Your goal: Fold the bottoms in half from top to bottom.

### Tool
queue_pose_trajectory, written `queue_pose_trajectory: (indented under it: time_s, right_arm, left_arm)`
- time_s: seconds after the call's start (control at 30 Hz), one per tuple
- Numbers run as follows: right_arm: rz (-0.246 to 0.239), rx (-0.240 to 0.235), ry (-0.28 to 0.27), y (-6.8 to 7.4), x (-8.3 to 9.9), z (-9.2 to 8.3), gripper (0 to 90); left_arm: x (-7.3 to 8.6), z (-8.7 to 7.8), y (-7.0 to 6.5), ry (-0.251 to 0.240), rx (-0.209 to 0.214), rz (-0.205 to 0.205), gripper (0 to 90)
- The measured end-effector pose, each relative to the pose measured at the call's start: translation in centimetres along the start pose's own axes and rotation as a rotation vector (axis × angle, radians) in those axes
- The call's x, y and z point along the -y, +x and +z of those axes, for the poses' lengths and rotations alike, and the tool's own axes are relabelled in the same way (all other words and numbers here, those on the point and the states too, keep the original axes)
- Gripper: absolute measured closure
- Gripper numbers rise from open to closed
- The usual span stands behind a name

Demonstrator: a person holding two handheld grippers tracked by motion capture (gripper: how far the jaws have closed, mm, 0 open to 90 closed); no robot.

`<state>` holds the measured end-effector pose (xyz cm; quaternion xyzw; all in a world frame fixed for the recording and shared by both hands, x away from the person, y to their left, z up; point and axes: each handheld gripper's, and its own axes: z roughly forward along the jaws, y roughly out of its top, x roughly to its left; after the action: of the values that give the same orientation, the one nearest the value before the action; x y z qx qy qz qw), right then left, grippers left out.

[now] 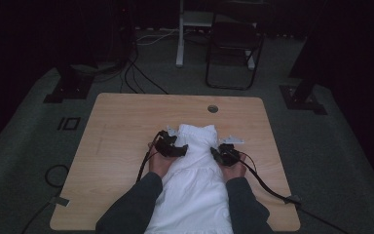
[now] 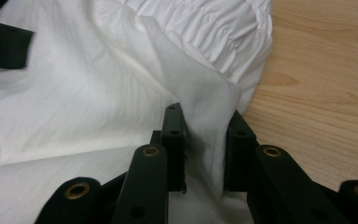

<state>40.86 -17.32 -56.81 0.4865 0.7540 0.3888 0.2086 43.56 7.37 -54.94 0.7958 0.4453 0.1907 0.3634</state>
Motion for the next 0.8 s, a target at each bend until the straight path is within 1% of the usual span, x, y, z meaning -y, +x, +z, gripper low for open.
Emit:
queue_pose_trajectory:
  time_s: [0.07,0.1,0.17,0.2,0.27,0.3,0.33,0.37,0.4,0.43,0.47,0.5,0.53,0.57,0.6,0.63,0.7,0.8]
  right_arm:
    - [-0.001,0.001,0.0,0.0,0.0,0.0,74.4]
    - [0.0,0.002,0.001,0.0,0.0,0.0,74.4]
    - [-0.001,0.006,0.001,0.1,0.0,0.0,74.5]
    - [0.001,0.006,0.001,0.1,0.0,0.0,74.5]
    - [0.003,0.004,0.001,0.1,0.0,0.0,74.3]
    - [0.008,-0.001,0.002,0.0,0.0,0.0,74.2]
    - [0.012,-0.009,0.006,-0.1,0.0,0.0,73.0]
    - [0.022,-0.027,0.02,-0.3,-0.2,-0.1,67.7]
    - [0.044,-0.055,0.037,-0.5,-0.5,0.0,61.5]
    - [0.049,-0.066,0.05,-0.8,-0.9,0.0,54.6]
    - [0.034,-0.045,0.04,-0.9,-1.1,0.0,47.5]
    - [0.024,-0.024,0.031,-1.0,-1.3,0.0,43.0]
    - [0.019,-0.015,0.016,-1.2,-1.6,0.0,40.0]
    - [0.024,-0.025,0.014,-1.4,-2.0,0.1,37.2]
    - [0.024,-0.035,0.022,-1.6,-2.2,0.5,32.2]
    - [0.015,-0.034,0.043,-1.7,-2.5,0.9,29.3]
    - [-0.013,-0.029,0.071,-1.9,-2.8,1.8,26.3]
    - [-0.036,-0.032,0.087,-2.1,-3.1,2.6,25.1]
  left_arm:
    - [0.0,0.3,0.5,-0.006,-0.015,-0.008,27.7]
    - [0.0,0.4,0.7,-0.002,-0.014,-0.014,27.7]
    - [0.3,0.9,1.1,0.023,-0.013,-0.023,27.7]
    - [0.5,1.0,1.0,0.004,-0.017,-0.005,27.7]
    - [0.6,1.1,0.7,0.002,-0.03,0.028,28.3]
    - [0.6,1.0,0.6,-0.001,-0.022,0.035,31.7]
    - [0.7,1.0,0.5,-0.002,-0.022,0.036,34.0]
    - [0.7,1.0,0.5,-0.002,-0.022,0.036,34.6]
    - [0.7,1.0,0.4,-0.003,-0.023,0.035,34.9]
    - [0.7,1.0,0.4,-0.003,-0.024,0.036,35.2]
    - [0.7,1.0,0.4,-0.003,-0.023,0.036,35.5]
    - [0.7,1.0,0.4,-0.003,-0.022,0.037,35.9]
    - [0.7,1.0,0.4,-0.004,-0.022,0.037,36.0]
    - [0.7,1.0,0.4,-0.003,-0.022,0.038,36.0]
    - [0.7,1.0,0.4,-0.003,-0.022,0.038,36.0]
    - [0.7,1.0,0.4,-0.004,-0.022,0.037,36.1]
    - [0.7,1.0,0.4,-0.003,-0.021,0.039,36.1]
    - [0.7,1.0,0.4,-0.005,-0.014,0.044,38.1]
